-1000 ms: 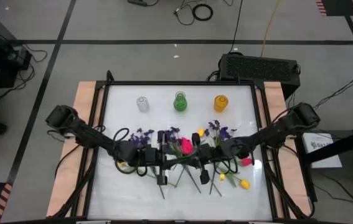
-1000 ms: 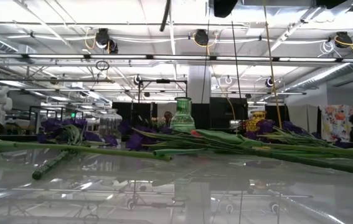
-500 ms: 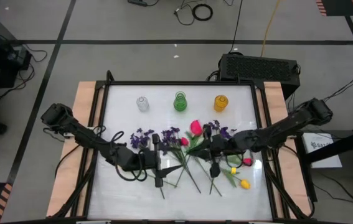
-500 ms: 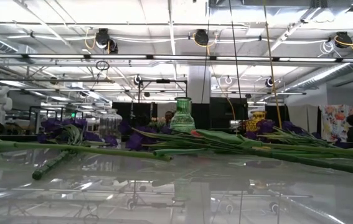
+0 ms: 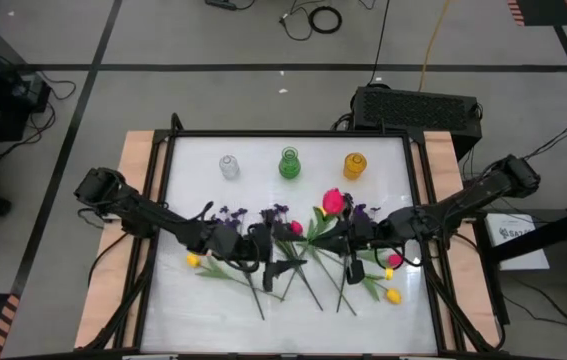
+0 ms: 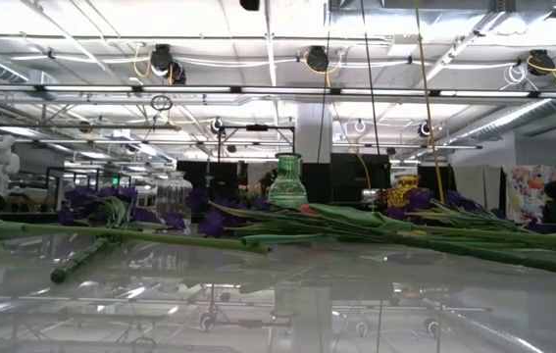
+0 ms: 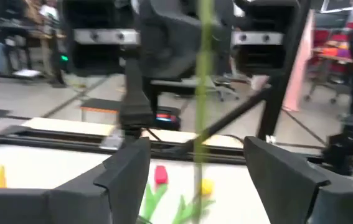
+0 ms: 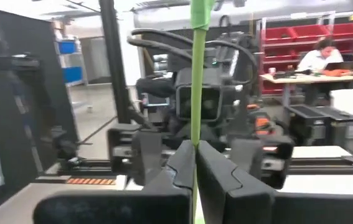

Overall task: Sort flowers into vase by color
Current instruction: Put the left pink flower into the yellow vase

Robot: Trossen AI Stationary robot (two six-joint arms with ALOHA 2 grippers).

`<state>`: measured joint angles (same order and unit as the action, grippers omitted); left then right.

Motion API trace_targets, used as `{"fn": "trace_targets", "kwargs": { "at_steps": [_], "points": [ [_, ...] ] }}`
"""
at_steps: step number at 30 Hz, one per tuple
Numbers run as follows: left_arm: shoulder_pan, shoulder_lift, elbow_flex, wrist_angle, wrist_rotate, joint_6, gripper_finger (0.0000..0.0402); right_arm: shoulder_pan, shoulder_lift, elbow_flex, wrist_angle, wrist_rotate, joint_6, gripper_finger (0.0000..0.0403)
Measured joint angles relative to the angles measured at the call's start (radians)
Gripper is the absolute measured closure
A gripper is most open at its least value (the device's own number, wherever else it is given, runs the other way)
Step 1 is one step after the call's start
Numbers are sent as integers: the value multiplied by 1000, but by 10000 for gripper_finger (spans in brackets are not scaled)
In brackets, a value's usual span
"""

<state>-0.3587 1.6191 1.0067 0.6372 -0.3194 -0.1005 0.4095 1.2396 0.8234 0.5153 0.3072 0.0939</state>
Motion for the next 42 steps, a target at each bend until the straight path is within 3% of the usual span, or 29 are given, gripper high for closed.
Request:
{"fn": "trace_targets", "kwargs": {
  "at_steps": [13,25,36,42],
  "points": [
    [25,-1,4,-48,11,-29,232,-5,0,0,-40,42,-20,402],
    [52,26,5,-38,22,-40,256,-5,0,0,-64,66,-28,402],
    [52,26,8,-20,63,-24,388,-5,0,0,-84,88,-32,402],
    [51,26,8,-26,64,-23,385,-4,0,0,-87,87,-32,398]
  ]
}}
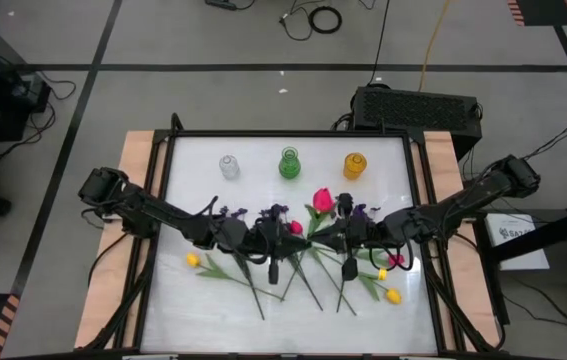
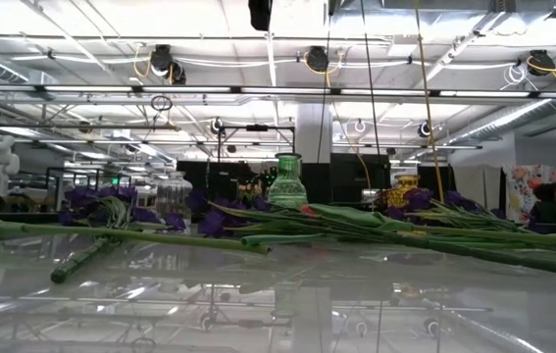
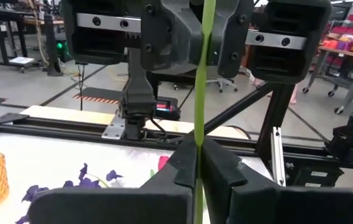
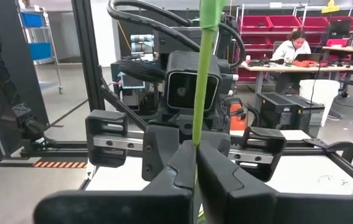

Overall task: Sort flowers into vase by color
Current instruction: Put the left pink flower into the yellow vase

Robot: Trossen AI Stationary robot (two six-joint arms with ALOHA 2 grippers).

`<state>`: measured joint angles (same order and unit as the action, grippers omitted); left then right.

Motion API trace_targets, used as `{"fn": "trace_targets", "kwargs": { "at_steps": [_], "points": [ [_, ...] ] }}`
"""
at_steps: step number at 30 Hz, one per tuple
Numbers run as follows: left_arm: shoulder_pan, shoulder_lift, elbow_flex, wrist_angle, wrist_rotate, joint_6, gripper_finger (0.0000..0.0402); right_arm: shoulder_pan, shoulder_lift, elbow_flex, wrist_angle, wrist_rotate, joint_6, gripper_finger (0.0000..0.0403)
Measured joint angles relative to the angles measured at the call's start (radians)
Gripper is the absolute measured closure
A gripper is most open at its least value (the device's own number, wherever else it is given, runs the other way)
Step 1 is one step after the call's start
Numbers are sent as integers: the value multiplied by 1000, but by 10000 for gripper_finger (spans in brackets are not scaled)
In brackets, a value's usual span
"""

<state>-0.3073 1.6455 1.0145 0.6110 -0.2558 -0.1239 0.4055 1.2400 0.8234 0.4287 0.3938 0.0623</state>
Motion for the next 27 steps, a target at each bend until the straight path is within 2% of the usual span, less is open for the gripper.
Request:
{"fn": "trace_targets", "kwargs": {
  "at_steps": [4,11,16,21,27],
  "points": [
    [-1,-7,0,-35,19,1,391,14,0,0,-5,0,-9,364],
    [-3,-22,0,-97,54,9,396,22,0,0,7,-1,0,263],
    [-3,-22,0,-109,78,28,398,22,0,0,29,-1,0,215],
    [-3,-22,0,-137,92,35,398,22,-16,0,39,-2,2,207],
    [-3,-22,0,-150,96,35,395,29,-41,0,18,-2,12,246]
  ]
}}
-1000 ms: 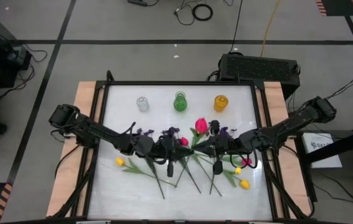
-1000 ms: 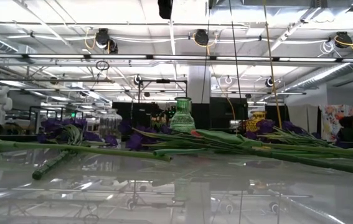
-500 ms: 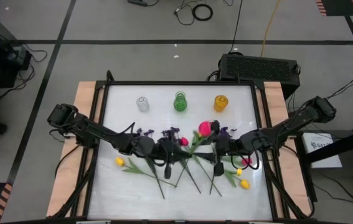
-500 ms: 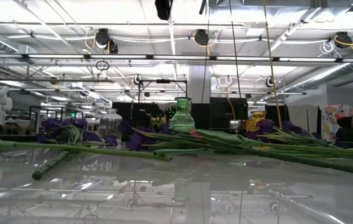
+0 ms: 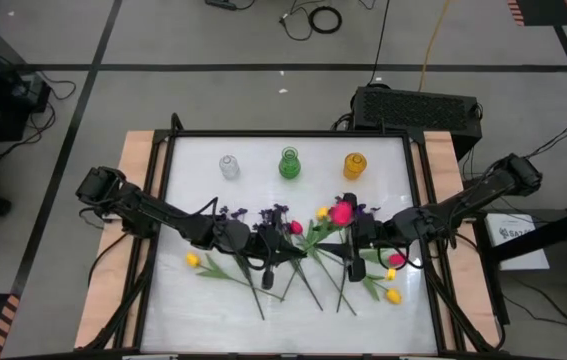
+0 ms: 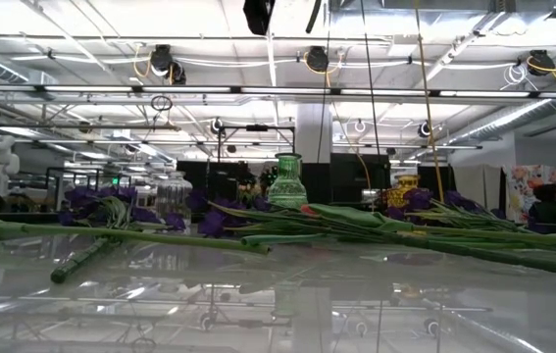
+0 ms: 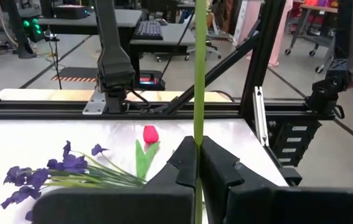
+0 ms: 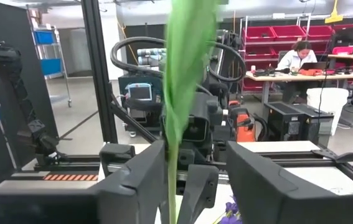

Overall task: Sort flowers into vase by color
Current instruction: Put the left pink flower into the yellow vase

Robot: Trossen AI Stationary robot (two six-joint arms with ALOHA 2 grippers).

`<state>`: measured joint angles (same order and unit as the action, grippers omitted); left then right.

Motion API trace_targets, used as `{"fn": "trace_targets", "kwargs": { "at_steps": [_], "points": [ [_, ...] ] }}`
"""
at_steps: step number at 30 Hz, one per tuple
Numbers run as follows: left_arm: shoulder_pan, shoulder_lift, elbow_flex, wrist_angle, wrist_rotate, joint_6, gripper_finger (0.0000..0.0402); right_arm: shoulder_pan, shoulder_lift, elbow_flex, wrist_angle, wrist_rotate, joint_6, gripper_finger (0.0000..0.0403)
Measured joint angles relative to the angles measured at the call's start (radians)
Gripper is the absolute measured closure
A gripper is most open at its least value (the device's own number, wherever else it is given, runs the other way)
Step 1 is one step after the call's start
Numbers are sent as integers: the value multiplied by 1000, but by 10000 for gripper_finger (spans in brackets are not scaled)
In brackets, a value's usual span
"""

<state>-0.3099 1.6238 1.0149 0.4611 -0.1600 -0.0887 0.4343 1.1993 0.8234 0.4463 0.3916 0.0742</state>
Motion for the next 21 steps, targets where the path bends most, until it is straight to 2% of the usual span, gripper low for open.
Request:
{"fn": "trace_targets", "kwargs": {
  "at_steps": [8,13,17,21],
  "points": [
    [0,0,0,-1,0,0,393,0,-4,0,-17,-1,0,319],
    [0,0,0,-3,0,0,392,1,-4,0,-20,-5,-3,349],
    [0,0,0,-20,0,0,391,1,-2,0,-20,-5,-7,348],
    [0,0,0,-37,0,0,391,1,-1,0,-19,-5,-8,322]
  ]
}}
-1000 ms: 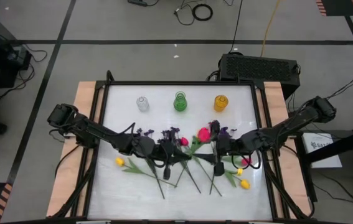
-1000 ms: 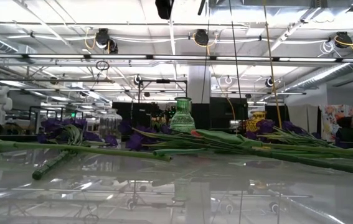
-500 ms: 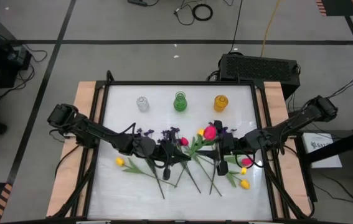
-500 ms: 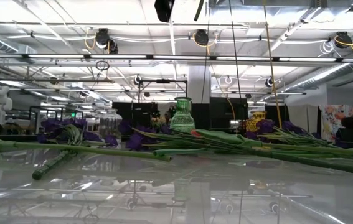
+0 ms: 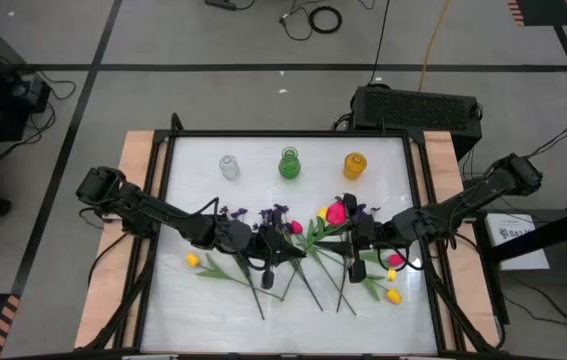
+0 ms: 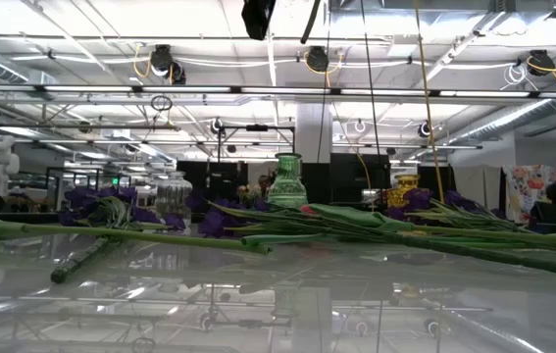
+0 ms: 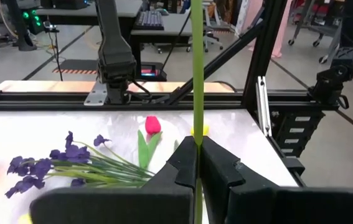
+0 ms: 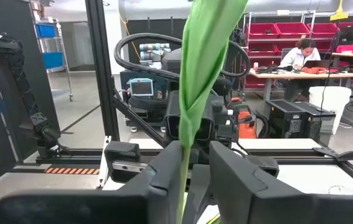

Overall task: Sort flowers into vase by color
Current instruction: Put the left pink flower into the yellow vase

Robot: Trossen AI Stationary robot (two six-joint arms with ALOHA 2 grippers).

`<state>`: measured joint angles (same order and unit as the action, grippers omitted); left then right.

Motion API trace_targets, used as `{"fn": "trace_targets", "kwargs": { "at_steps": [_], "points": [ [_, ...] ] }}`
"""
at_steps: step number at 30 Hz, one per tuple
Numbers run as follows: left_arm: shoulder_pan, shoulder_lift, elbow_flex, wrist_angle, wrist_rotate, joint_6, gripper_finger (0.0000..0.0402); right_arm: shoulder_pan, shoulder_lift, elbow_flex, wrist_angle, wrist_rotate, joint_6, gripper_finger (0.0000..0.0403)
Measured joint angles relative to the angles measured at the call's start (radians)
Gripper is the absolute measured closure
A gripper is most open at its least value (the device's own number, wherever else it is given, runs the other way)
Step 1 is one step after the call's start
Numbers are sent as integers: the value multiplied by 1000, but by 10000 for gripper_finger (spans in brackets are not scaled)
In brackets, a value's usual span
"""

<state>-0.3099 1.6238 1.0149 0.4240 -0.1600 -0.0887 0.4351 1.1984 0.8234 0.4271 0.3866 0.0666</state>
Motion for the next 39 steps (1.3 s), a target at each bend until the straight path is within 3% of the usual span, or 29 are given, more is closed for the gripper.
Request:
{"fn": "trace_targets", "kwargs": {
  "at_steps": [6,11,16,23,30,34,39],
  "points": [
    [0,0,0,0,0,0,391,0,0,0,12,0,0,277],
    [0,0,0,0,0,0,391,0,0,0,11,0,0,273],
    [0,0,0,0,0,0,391,0,0,0,10,0,0,306],
    [2,1,0,3,-37,-14,382,0,0,0,-25,0,-5,394],
    [-17,-40,0,-86,-56,-90,277,-1,0,0,-37,1,-7,399],
    [-40,-63,0,-155,-124,-114,215,-1,1,0,-52,8,-4,400],
    [-65,-88,0,-184,-204,-114,181,-2,1,0,-69,10,-3,402]
  ]
}}
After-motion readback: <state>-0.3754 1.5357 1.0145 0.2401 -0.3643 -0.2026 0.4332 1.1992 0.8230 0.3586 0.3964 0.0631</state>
